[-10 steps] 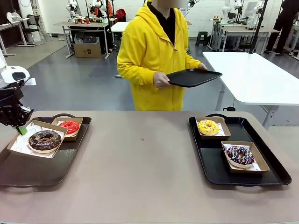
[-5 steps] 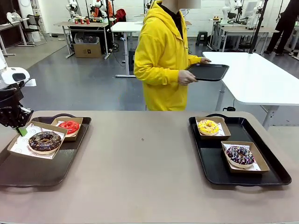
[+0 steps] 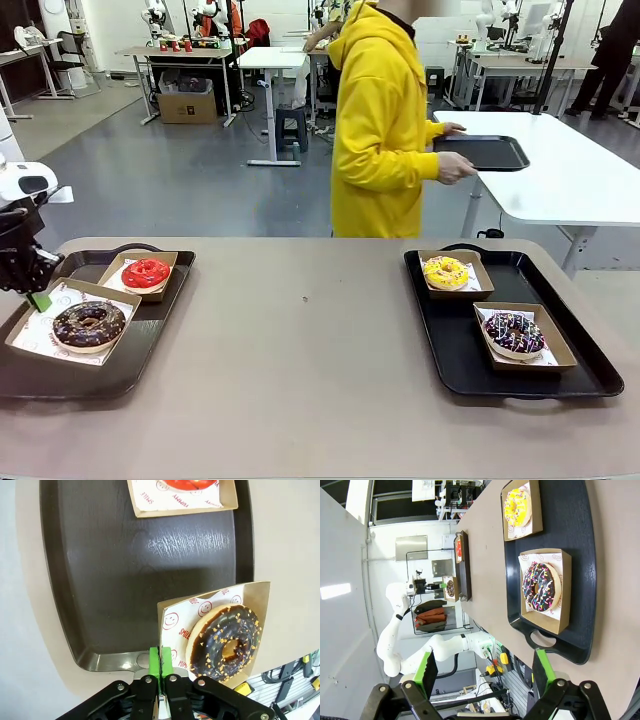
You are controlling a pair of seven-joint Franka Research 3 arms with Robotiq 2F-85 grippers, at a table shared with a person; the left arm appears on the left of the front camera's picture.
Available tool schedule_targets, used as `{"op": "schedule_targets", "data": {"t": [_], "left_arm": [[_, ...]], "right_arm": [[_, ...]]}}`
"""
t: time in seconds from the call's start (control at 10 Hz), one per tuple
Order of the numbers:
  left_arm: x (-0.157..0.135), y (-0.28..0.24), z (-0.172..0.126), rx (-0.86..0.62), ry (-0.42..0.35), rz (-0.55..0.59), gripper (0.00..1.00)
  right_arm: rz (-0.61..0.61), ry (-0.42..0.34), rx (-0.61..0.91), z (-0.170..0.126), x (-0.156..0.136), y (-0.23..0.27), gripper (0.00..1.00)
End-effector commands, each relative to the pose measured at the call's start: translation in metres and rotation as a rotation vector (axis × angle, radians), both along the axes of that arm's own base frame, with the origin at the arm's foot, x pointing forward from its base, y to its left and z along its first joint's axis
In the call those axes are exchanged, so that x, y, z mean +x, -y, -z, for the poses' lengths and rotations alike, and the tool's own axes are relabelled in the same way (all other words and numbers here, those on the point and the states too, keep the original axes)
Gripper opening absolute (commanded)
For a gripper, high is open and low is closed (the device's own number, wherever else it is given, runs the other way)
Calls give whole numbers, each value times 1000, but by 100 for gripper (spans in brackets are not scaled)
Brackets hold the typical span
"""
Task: Individually package the donuts and arrange them on the tray.
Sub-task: Place the picked Paper togo box on the Handle tray.
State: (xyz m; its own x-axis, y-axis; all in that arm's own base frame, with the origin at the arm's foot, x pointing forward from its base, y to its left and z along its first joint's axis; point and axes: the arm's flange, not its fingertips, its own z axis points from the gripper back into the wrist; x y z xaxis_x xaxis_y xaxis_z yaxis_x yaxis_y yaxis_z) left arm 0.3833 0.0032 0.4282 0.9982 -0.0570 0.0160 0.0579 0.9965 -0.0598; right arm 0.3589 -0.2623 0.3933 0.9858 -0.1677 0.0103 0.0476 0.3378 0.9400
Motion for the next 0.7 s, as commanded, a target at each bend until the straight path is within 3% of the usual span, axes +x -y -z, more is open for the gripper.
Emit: {"op": "schedule_targets", "data": {"t": [0.0,0.6], "left_arm": [[2,-6,11,-2,23,10,1],[28,-13,46,29,-9,-48,1]], "right_arm": [[-5,1,8,-2,0,1,100],[-5,1,8,-2,0,1,100]]}}
